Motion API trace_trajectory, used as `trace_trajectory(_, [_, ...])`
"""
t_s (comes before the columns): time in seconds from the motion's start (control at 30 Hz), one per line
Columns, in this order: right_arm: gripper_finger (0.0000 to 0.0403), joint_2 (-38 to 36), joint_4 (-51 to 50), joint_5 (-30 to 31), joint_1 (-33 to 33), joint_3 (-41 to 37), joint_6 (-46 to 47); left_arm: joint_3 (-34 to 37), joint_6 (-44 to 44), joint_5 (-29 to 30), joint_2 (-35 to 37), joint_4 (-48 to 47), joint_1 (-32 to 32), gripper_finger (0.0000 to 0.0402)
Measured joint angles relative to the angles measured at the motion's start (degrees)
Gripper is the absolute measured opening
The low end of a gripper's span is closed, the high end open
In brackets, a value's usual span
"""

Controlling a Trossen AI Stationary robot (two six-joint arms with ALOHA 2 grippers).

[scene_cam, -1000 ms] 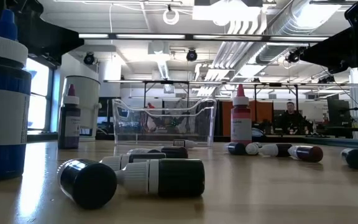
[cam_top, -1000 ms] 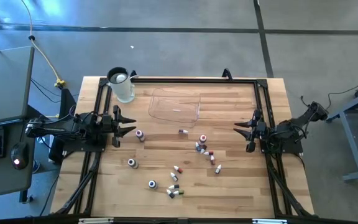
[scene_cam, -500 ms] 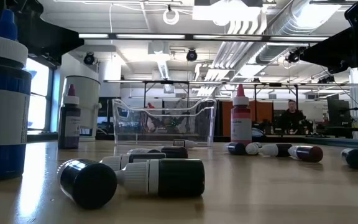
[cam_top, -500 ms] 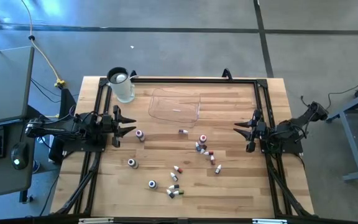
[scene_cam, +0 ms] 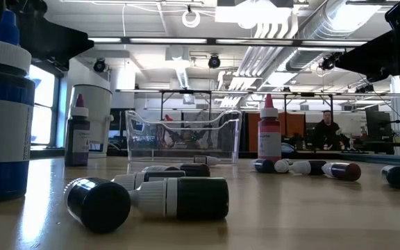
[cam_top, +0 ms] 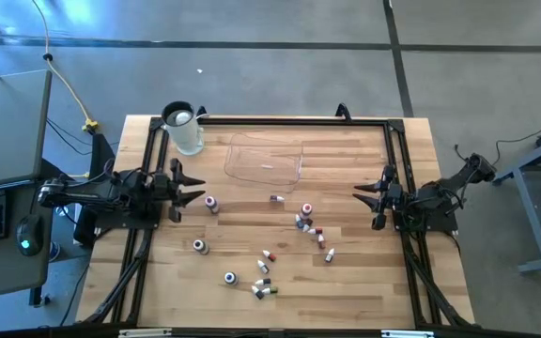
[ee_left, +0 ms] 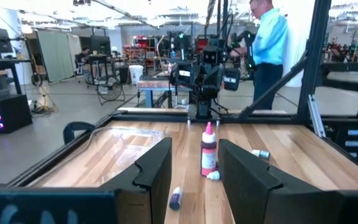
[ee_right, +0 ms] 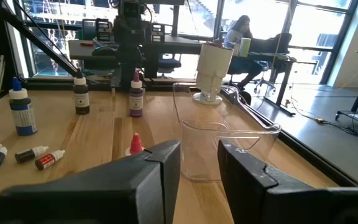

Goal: Pick & Place food coloring
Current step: Put the large purple food coloring bottle into the bin

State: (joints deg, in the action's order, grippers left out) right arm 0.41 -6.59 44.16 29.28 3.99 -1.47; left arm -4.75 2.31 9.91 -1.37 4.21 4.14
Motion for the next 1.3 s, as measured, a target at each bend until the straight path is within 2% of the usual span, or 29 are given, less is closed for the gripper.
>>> trace_trajectory(0.07, [0.0101, 0.0, 0.1, -0.3, 0.0, 0.0, 0.0, 0.0, -0.6, -0.7, 0.0, 0.5, 0.0, 0.0129])
trace_trajectory(0.2, [0.0101, 0.0, 0.0, -0.4, 0.0, 0.0, 0.0, 0.0, -7.8, -2.7, -0.3, -1.0, 0.0, 0.0129])
trace_trajectory(0.33, [0.0101, 0.0, 0.0, -0.4, 0.0, 0.0, 0.0, 0.0, -14.3, -3.6, -0.4, -9.3, 0.0, 0.0129])
trace_trajectory(0.47, [0.0101, 0.0, 0.0, -0.4, 0.0, 0.0, 0.0, -0.4, -19.2, -1.4, -1.8, -14.7, 0.0, 0.0129])
trace_trajectory(0.83, [0.0101, 0.0, 1.0, -0.4, 0.0, 0.0, 0.0, -0.2, -19.5, -0.7, -12.8, -12.9, 0.0, 0.0129])
trace_trajectory(1.03, [0.0101, 0.0, 1.0, -0.4, 0.0, 0.0, 0.0, -0.2, -17.1, 2.7, -19.0, -11.0, 0.0, 0.0129])
trace_trajectory(1.3, [0.0101, 0.0, 1.3, -0.4, 0.0, 0.0, 0.0, -0.2, -15.5, 5.6, -22.2, -7.9, 0.0, 0.0123])
